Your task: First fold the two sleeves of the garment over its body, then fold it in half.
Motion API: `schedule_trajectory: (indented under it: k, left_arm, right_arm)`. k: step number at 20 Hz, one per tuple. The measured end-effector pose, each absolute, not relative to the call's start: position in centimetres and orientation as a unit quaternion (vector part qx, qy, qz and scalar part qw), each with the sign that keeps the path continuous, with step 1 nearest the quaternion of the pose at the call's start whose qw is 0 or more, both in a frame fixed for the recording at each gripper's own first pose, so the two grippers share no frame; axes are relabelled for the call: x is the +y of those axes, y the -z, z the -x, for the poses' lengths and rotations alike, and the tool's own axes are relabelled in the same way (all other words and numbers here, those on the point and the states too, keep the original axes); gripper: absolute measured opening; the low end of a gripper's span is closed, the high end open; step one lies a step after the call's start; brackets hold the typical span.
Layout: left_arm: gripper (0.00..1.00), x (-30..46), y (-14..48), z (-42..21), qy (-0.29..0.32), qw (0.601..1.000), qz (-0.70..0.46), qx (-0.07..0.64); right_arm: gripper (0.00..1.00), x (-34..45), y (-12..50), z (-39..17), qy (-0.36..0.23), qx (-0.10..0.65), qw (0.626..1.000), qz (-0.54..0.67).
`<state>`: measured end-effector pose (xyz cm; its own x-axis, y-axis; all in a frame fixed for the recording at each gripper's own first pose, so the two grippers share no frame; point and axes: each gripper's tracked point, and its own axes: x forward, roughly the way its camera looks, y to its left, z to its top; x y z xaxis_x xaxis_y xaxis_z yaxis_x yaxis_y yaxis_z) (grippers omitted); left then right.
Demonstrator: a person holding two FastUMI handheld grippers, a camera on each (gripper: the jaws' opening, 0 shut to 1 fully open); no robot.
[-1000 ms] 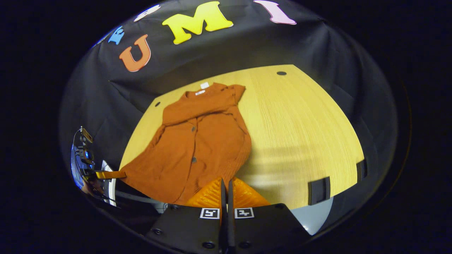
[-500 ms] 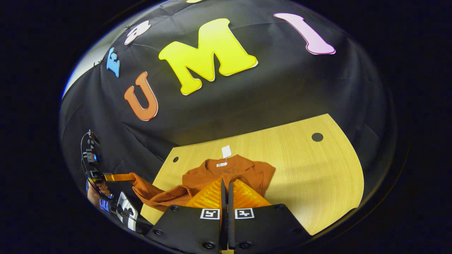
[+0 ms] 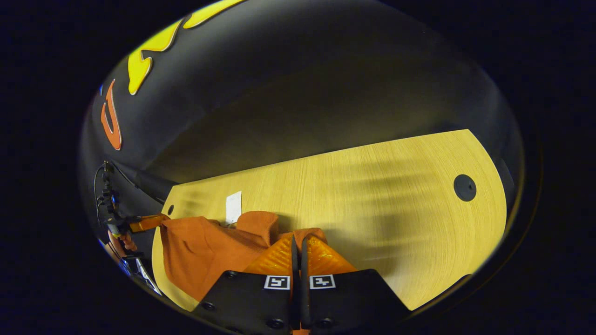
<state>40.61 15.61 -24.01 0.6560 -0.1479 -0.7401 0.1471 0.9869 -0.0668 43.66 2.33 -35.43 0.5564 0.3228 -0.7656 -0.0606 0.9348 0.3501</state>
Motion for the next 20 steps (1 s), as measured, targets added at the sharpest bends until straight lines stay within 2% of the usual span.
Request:
schedule_trajectory:
  k: [1, 3, 4, 6, 7, 8, 9, 10, 13, 16, 18, 19, 20]
  left_arm:
    - [0.05, 16.1, 24.0, -40.4, 0.076, 0.909, 0.002, 0.409]
    - [0.08, 15.9, 23.6, -40.0, 0.070, 0.909, 0.017, 0.410]
    - [0.12, 16.3, 23.2, -39.8, 0.059, 0.912, 0.018, 0.406]
    - [0.92, 19.2, 20.0, -39.4, 0.020, 0.934, -0.023, 0.357]
    - [1.00, 19.3, 17.4, -38.8, 0.011, 0.944, -0.032, 0.329]
    - [0.98, 18.1, 15.1, -37.8, 0.001, 0.952, -0.042, 0.302]
    - [0.98, 16.1, 12.5, -37.0, -0.005, 0.962, -0.049, 0.270]
    - [0.98, 14.2, 10.0, -35.6, -0.004, 0.971, -0.051, 0.235]
    - [0.97, 11.8, 4.6, -30.3, -0.002, 0.985, -0.046, 0.164]
    - [0.97, 8.8, -3.4, -21.4, 0.005, 0.996, -0.016, 0.085]
    - [0.97, 6.1, -7.0, -15.6, 0.005, 0.999, -0.025, 0.040]
    - [0.97, 4.7, -9.4, -11.6, -0.002, 0.999, -0.033, 0.007]
    - [0.96, 3.7, -10.4, -7.7, -0.011, 0.999, -0.041, -0.025]
  right_arm:
    - [0.01, 1.3, 36.0, -43.9, -0.095, 0.463, 0.870, -0.142]
    - [0.11, 0.9, 36.1, -43.8, -0.082, 0.465, 0.870, -0.144]
    - [0.20, 0.9, 35.5, -44.1, -0.078, 0.457, 0.873, -0.149]
    - [0.87, 0.7, 31.2, -44.4, -0.070, 0.409, 0.899, -0.141]
    - [0.88, 0.5, 28.8, -44.2, -0.063, 0.386, 0.910, -0.136]
    - [0.84, 0.2, 26.1, -43.1, -0.058, 0.360, 0.923, -0.120]
    - [0.88, 0.5, 22.9, -41.3, -0.060, 0.337, 0.933, -0.108]
    - [0.96, 1.0, 20.3, -39.4, -0.061, 0.314, 0.943, -0.095]
    - [0.97, 2.9, 12.3, -32.8, -0.064, 0.237, 0.968, -0.055]
    - [0.98, 5.0, 3.1, -23.2, -0.054, 0.143, 0.988, -0.020]
    - [0.98, 5.6, -0.3, -18.3, -0.047, 0.100, 0.994, -0.005]
    - [0.94, 6.1, -2.4, -15.4, -0.042, 0.066, 0.997, 0.003]
    - [0.97, 6.1, -3.5, -12.1, -0.039, 0.044, 0.998, 0.007]
